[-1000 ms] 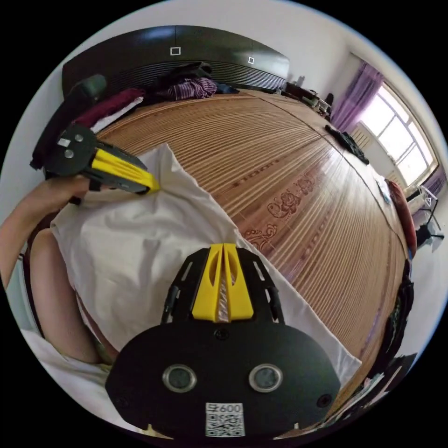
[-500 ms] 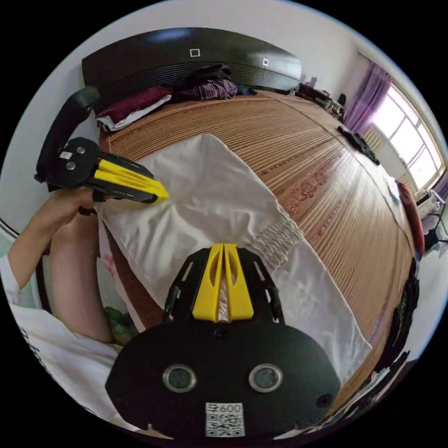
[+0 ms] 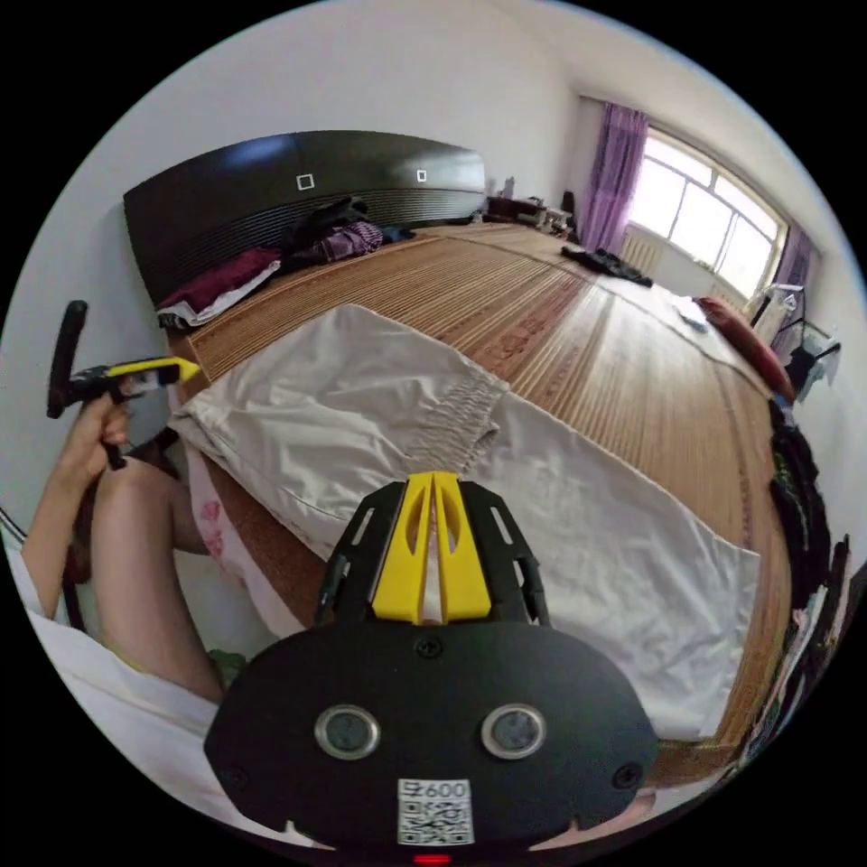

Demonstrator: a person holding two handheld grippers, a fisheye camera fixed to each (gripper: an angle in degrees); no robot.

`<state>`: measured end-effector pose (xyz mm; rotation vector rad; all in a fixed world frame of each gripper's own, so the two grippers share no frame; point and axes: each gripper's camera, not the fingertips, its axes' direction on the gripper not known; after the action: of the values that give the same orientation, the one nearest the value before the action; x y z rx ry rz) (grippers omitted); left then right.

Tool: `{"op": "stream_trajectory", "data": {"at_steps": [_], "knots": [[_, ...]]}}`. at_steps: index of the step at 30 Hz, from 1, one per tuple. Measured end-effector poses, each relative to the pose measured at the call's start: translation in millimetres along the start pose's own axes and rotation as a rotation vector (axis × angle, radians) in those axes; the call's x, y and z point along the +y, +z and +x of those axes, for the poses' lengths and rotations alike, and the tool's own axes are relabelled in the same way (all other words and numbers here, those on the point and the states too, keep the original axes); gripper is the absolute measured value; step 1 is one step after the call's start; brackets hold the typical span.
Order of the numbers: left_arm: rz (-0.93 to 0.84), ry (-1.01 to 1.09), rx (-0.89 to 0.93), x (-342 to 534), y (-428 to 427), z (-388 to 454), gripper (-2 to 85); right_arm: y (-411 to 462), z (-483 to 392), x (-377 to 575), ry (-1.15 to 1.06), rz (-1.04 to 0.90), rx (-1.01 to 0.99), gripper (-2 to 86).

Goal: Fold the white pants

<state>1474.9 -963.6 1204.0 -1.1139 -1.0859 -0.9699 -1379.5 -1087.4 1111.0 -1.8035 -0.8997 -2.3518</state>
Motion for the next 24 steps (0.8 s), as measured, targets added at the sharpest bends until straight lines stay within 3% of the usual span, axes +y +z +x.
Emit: {"op": "stream_trajectory", "data": {"at_steps": [3, 7, 9, 13, 18, 24], "knots": [[0.082, -0.158, -0.037, 36.6, -31.7, -36.3, 2.7, -18.1, -5.6, 15.3, 0.036, 0.047, 0.060, -0.9], [-0.104, -0.048, 0.140, 71.6, 3.8, -23.8, 7.1, -40.8, -21.4, 26.3, 0.071, 0.206, -0.150, -0.9], [-0.140, -0.001, 0.121, 85.9, 20.5, -7.9, 7.3, -31.2, -32.8, 21.3, 0.032, 0.144, -0.165, -0.9], [-0.107, 0.053, 0.061, 111.0, 35.0, 10.3, 4.5, 7.2, -50.4, 27.3, -0.111, -0.054, 0.009, -0.9], [-0.081, 0.089, 0.087, 138.3, 37.4, 19.3, 2.7, 9.8, -31.4, 49.4, -0.100, -0.006, -0.032, -0.9], [-0.090, 0.333, -0.123, 155.3, 28.0, 77.5, 2.3, 15.3, -37.1, 59.5, -0.166, -0.019, 0.062, -0.9]]}}
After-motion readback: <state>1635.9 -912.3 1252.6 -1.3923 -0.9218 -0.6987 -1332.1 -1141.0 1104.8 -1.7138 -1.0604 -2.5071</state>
